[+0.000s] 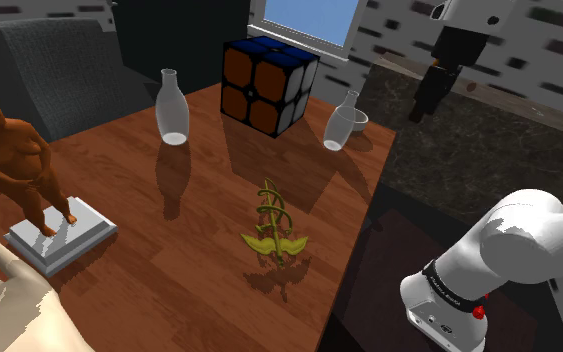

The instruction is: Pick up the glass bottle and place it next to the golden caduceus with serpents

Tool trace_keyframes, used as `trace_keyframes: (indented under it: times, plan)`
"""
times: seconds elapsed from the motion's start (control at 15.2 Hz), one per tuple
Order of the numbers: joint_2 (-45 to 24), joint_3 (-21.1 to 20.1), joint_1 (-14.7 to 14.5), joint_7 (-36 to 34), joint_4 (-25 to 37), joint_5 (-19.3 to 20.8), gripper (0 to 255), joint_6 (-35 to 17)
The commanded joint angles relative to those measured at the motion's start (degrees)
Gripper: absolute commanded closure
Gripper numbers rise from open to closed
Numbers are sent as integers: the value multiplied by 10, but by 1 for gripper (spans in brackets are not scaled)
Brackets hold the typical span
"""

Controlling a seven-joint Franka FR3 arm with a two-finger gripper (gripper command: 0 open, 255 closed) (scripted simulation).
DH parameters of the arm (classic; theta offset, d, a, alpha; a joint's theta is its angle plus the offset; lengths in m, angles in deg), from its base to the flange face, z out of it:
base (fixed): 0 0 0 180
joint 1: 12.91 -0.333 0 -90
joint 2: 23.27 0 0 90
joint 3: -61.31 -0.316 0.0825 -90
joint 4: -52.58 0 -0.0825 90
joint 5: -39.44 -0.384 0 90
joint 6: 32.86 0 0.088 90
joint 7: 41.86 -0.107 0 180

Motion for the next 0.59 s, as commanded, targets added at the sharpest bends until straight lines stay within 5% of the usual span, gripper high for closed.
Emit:
trace_keyframes:
  times: [0.0,0.53]
  plan:
    - [0,0,0,0,0,0,0,0]
    - [-119,60,24,80,28,55,0,-90]
